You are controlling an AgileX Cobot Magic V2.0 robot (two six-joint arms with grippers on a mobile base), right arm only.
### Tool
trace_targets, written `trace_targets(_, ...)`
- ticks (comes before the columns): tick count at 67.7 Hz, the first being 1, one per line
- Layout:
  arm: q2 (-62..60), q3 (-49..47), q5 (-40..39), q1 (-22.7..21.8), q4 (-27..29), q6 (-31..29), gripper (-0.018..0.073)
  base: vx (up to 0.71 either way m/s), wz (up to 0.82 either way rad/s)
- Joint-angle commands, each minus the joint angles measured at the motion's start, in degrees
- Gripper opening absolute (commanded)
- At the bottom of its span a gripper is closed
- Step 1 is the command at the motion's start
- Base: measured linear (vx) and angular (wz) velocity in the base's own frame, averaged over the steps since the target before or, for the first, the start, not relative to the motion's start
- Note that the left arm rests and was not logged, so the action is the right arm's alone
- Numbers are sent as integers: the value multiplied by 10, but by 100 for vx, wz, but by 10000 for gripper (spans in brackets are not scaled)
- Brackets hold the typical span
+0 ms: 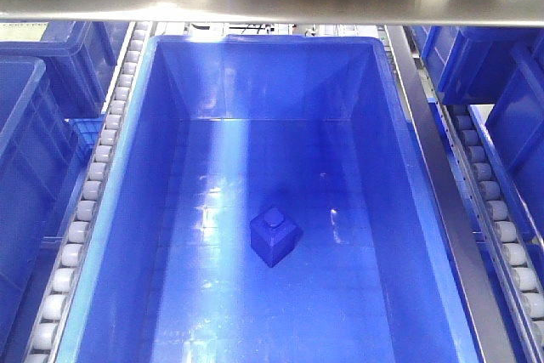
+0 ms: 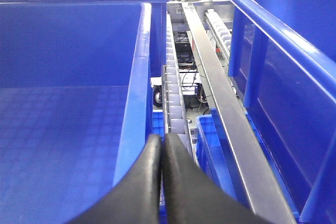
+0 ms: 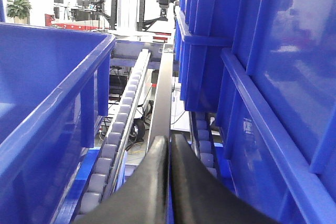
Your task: Pour parts from conveyor to right shelf
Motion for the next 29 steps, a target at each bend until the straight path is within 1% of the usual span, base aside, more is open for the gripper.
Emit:
trace_targets(1, -10, 0, -40, -4, -1, 0, -10, 0, 0)
trace_targets(29, -10, 0, -40, -4, -1, 0, -10, 0, 0)
